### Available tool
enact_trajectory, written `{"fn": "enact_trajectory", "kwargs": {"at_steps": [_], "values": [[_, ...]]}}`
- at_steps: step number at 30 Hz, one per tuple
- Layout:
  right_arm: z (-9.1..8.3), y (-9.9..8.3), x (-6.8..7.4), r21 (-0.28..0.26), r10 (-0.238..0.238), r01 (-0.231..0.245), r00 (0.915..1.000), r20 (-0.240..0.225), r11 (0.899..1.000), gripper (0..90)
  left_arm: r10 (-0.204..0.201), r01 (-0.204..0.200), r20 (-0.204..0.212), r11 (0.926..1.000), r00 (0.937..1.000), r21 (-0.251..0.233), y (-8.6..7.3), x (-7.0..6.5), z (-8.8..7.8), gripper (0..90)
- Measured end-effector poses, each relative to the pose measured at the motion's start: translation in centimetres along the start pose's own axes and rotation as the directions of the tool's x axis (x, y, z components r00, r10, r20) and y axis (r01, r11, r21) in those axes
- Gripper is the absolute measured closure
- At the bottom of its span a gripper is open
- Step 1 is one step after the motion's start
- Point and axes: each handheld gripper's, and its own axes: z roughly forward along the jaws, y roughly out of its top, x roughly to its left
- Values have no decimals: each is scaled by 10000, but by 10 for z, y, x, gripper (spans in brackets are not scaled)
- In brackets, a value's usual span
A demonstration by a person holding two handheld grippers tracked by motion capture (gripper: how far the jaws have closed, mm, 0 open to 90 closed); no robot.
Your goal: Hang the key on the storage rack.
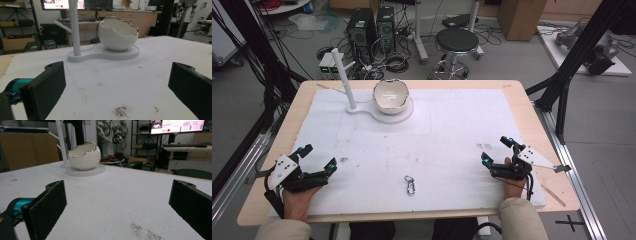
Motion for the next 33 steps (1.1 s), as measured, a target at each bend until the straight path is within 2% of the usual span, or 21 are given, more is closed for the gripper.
{"fn": "enact_trajectory", "kwargs": {"at_steps": [6,9,11,14,17,19,21,22,23,24,26,28,29,30,31,32,33], "values": [[0,0,0,-19,-79,79,10000,-23,10000,4,-43,43,69,10000,10000,62,0,1,0,17],[1,0,0,-62,-154,154,9999,35,9999,4,13,-13,49,10000,10000,24,0,1,-1,17],[1,0,0,-61,-142,142,9999,19,9999,4,-94,94,12,10000,10000,-32,0,1,0,17],[0,0,0,-17,18,-18,10000,-4,10000,4,-64,65,78,9999,9999,-120,0,1,-1,18],[0,0,0,-51,-110,110,9999,29,9999,4,-138,139,47,9997,9999,-180,0,2,-2,17],[0,0,0,-28,-71,71,10000,-10,10000,4,-120,125,370,9998,9992,-134,0,3,-2,17],[0,0,0,-15,20,-20,10000,5,10000,4,120,-130,655,9998,9978,138,2,3,0,17],[0,0,0,-11,-2,2,10000,7,10000,4,347,-382,1046,9988,9939,314,8,2,3,17],[0,0,0,-14,-44,44,10000,11,10000,4,347,-382,1046,9988,9939,314,8,2,3,17],[0,0,0,-29,-71,71,10000,-15,10000,4,387,-446,1579,9984,9867,341,18,0,8,17],[0,0,0,-16,11,-11,10000,2,10000,4,651,-748,2055,9964,9765,397,31,-3,15,17],[0,0,-1,-78,-88,88,10000,11,9999,4,899,-1062,2600,9931,9614,491,46,-7,23,17],[0,0,-1,-78,-88,88,10000,11,9999,4,899,-1062,2600,9931,9614,491,46,-7,23,17],[0,0,-1,-43,-34,34,10000,-8,10000,4,990,-1249,3097,9900,9457,651,62,-10,33,17],[0,0,-1,-43,-34,34,10000,-8,10000,4,990,-1249,3097,9900,9457,651,62,-10,33,17],[0,0,0,-16,19,-19,10000,-15,10000,4,1120,-1455,3629,9871,9251,662,76,-14,42,17],[0,0,0,-16,19,-19,10000,-15,10000,4,1120,-1455,3629,9871,9251,662,76,-14,42,17]]}}
